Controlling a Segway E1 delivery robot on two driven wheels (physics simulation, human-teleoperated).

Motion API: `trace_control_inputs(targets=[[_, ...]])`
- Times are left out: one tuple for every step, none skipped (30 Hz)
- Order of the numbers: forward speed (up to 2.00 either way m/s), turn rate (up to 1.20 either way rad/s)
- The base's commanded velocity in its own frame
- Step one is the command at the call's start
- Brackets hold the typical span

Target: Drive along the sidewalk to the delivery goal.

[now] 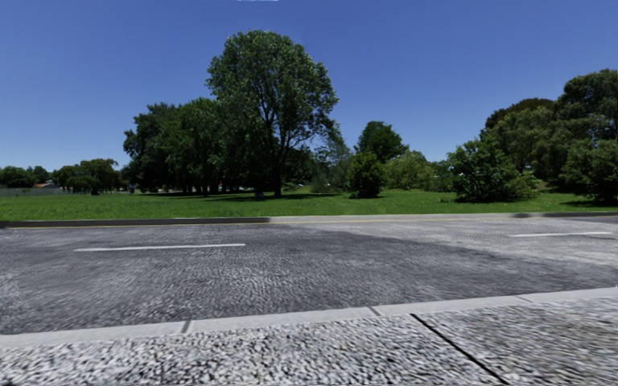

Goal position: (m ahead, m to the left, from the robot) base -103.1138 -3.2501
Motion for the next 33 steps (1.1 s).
trace_control_inputs(targets=[[0.29, 0.88], [0.31, 0.93], [0.33, 0.97], [0.33, 0.97], [0.34, 0.98], [0.36, 0.98], [0.36, 0.98], [0.37, 0.98], [0.38, 0.98], [0.38, 0.98], [0.38, 0.98], [0.38, 0.98], [0.42, 0.98], [0.47, 0.98], [0.47, 0.98], [0.52, 0.98], [0.60, 0.98], [0.69, 0.98], [0.69, 0.98], [0.76, 0.98], [0.80, 0.98], [0.80, 0.98], [0.81, 0.98], [0.82, 0.98], [0.82, 0.98], [0.82, 0.98], [0.83, 0.98], [0.83, 0.98], [0.83, 0.98], [0.86, 0.98], [0.91, 0.98], [0.93, 0.98], [0.93, 0.98]])
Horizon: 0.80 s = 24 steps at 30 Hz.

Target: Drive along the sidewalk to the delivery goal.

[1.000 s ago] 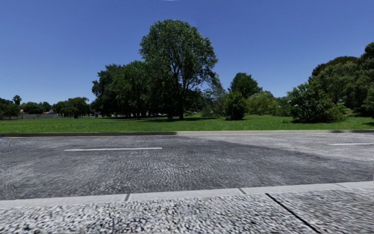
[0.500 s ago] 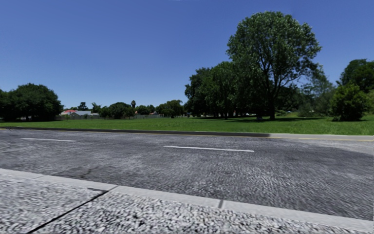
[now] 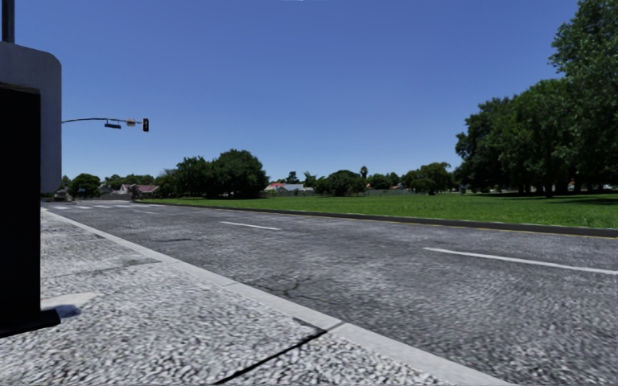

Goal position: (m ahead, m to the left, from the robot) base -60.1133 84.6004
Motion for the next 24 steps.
trace_control_inputs(targets=[[0.94, 0.98], [0.94, 0.98], [0.94, 0.98], [0.94, 1.04], [0.94, 1.04], [0.94, 1.04], [0.94, 1.04], [0.94, 1.04], [0.94, 1.04], [0.94, 1.04], [0.94, 1.04], [0.94, 1.04], [0.94, 1.04], [0.94, 1.04], [0.94, 1.04], [0.94, 1.04], [0.95, 1.04], [0.96, 1.04], [0.96, 1.04], [0.96, 1.04], [0.97, 1.04], [0.97, 1.04], [0.97, 1.04], [0.98, 1.04]])
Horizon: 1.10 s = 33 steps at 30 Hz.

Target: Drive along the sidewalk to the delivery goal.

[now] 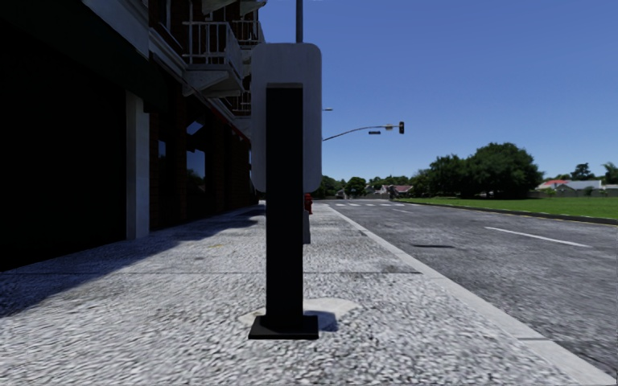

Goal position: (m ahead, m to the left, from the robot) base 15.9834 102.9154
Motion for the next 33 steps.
trace_control_inputs(targets=[[0.98, 1.04], [0.98, 1.04], [0.98, 1.04], [0.98, 1.04], [0.99, 1.04], [0.99, 1.04], [1.03, 1.04], [1.05, 1.04], [1.05, 1.04], [1.05, 1.04], [1.06, 1.04], [1.06, 1.04], [1.06, 1.04], [1.06, 1.04], [1.06, 0.00], [1.06, 0.00], [1.06, 0.00], [1.06, 0.00], [1.06, 0.00], [1.06, 0.00], [1.06, 0.00], [1.06, 0.00], [1.06, 0.00], [1.06, 0.00], [1.05, 0.00], [1.05, 0.00], [1.03, 0.00], [1.01, 0.00], [1.01, 0.00], [1.01, 0.00], [1.00, 0.00], [1.00, 0.00], [1.00, 0.00]])
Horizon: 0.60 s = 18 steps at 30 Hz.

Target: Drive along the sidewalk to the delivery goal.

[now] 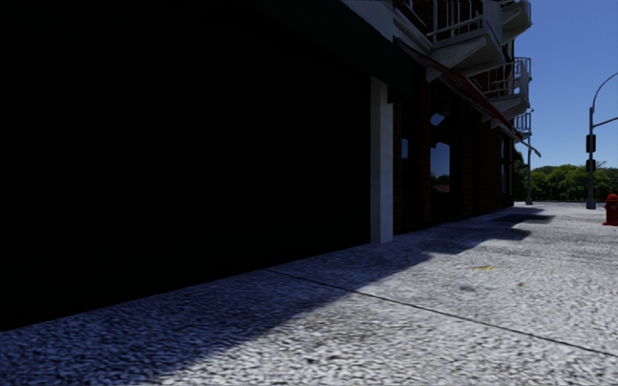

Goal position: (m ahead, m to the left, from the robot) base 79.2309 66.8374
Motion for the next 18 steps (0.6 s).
trace_control_inputs(targets=[[1.00, -0.20], [1.03, -0.28], [1.04, -0.36], [1.04, -0.36], [1.04, -0.42], [1.06, -0.49], [1.06, -0.49], [1.08, -0.53], [1.27, -0.54], [2.00, -0.54], [2.00, -0.54], [2.00, -0.63], [2.00, -0.73], [2.00, -0.76], [2.00, -0.76], [2.00, -0.78], [2.00, -0.81], [2.00, -0.81]])
